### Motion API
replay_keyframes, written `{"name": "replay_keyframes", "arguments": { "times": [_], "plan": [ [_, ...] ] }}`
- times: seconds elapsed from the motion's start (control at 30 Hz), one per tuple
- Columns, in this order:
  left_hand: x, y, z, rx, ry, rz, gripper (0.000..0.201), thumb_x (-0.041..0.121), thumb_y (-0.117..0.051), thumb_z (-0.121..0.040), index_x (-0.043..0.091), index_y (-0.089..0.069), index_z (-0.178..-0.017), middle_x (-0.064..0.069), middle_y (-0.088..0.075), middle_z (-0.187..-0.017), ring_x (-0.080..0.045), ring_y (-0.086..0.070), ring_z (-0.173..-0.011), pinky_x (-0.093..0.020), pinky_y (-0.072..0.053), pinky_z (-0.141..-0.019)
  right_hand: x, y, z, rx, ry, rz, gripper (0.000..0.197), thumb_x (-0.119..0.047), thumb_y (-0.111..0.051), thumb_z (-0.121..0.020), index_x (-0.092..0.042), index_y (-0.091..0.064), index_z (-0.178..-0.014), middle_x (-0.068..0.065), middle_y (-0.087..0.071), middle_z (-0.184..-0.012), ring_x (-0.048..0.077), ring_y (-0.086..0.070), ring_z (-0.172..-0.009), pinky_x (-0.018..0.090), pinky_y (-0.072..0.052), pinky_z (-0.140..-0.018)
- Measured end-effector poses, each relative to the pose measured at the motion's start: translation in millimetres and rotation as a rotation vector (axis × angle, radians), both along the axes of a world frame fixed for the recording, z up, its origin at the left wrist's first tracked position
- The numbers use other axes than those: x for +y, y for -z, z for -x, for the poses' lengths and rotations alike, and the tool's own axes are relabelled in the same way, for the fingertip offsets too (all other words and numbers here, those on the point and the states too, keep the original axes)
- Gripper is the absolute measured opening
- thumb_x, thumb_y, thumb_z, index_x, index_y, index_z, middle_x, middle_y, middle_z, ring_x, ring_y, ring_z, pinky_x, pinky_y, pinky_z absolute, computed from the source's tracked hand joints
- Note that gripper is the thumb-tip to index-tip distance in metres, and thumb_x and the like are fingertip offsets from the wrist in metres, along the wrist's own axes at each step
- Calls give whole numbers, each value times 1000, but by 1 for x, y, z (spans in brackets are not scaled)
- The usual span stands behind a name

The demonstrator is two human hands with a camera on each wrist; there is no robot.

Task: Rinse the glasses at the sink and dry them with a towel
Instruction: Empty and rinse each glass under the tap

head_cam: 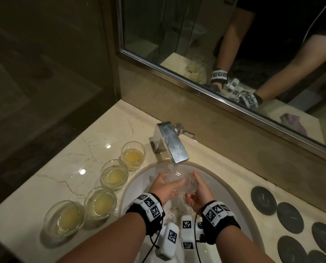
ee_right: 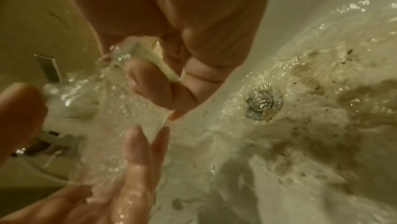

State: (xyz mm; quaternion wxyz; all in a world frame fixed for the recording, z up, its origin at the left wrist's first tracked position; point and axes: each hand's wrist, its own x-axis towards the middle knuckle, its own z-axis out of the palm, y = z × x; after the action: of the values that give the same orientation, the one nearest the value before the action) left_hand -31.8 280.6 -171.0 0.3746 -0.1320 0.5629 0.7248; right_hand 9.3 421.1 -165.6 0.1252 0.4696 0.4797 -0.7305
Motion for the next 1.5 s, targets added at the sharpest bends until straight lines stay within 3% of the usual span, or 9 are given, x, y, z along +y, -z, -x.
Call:
{"name": "replay_keyframes", "arguments": {
  "times": [0.2,0.4,0.57,0.77,0.87,1.07,1.3,1.4,1.5],
  "plan": [
    [-1,-5,-5,-64,70,89,88,29,-82,-75,14,-33,-146,-6,-54,-130,-22,-65,-104,-26,-57,-76,-2,-17,-11,58,20,-303,47,-55,-64,-82,-10,-72,-93,7,-60,-62,15,-44,-43,23,-37,-44],
    [2,-8,-21,-145,243,97,58,25,-79,-80,13,-50,-128,-9,-68,-103,-23,-67,-98,-35,-56,-89,14,-48,-29,219,-244,-907,53,-45,-78,-73,-31,-62,-121,-1,-63,-115,15,-59,-108,38,-47,-98],
    [14,-21,-38,-102,353,35,44,30,-79,-78,16,-59,-115,-7,-71,-105,-17,-67,-85,-30,-55,-81,19,-90,-41,420,-466,-1207,57,-30,-84,-70,-27,-62,-123,-7,-55,-100,-3,-54,-96,6,-39,-84],
    [27,-46,-50,-90,371,-47,43,22,-75,-83,13,-53,-119,-9,-67,-110,-21,-67,-87,-30,-55,-75,15,-135,-55,493,-622,-1400,62,-35,-81,-69,-36,-58,-126,-12,-53,-114,2,-52,-104,16,-42,-90],
    [28,-54,-53,-99,352,-93,46,19,-74,-84,10,-52,-123,-13,-67,-111,-21,-67,-83,-31,-54,-74,12,-148,-61,486,-665,-1473,62,-38,-78,-71,-39,-55,-128,-16,-50,-119,-1,-48,-107,7,-34,-90],
    [11,-68,-59,-26,270,-205,54,25,-78,-78,18,-50,-124,-5,-68,-115,-20,-70,-91,-28,-55,-72,3,-143,-81,516,-492,-1216,52,-25,-77,-78,-32,-56,-124,-16,-59,-117,-5,-56,-105,10,-43,-90],
    [-13,-86,-60,196,191,-157,70,22,-84,-71,27,-45,-129,11,-62,-126,-14,-63,-112,-38,-52,-97,-22,-101,-109,493,-20,-168,40,-22,-54,-88,-12,-54,-126,19,-63,-124,37,-64,-104,44,-54,-85],
    [-21,-91,-58,352,225,-44,73,16,-84,-71,25,-43,-131,9,-59,-125,-13,-62,-111,-32,-54,-91,-30,-94,-111,455,-141,-153,40,-25,-60,-89,-17,-56,-128,13,-65,-123,32,-62,-110,44,-53,-87],
    [-28,-97,-58,504,290,113,84,31,-89,-56,34,-44,-127,13,-57,-122,-6,-60,-107,-34,-56,-89,-27,-96,-112,428,-433,-507,56,-27,-67,-77,-39,-46,-127,-5,-60,-127,11,-61,-111,33,-53,-91]
  ]
}}
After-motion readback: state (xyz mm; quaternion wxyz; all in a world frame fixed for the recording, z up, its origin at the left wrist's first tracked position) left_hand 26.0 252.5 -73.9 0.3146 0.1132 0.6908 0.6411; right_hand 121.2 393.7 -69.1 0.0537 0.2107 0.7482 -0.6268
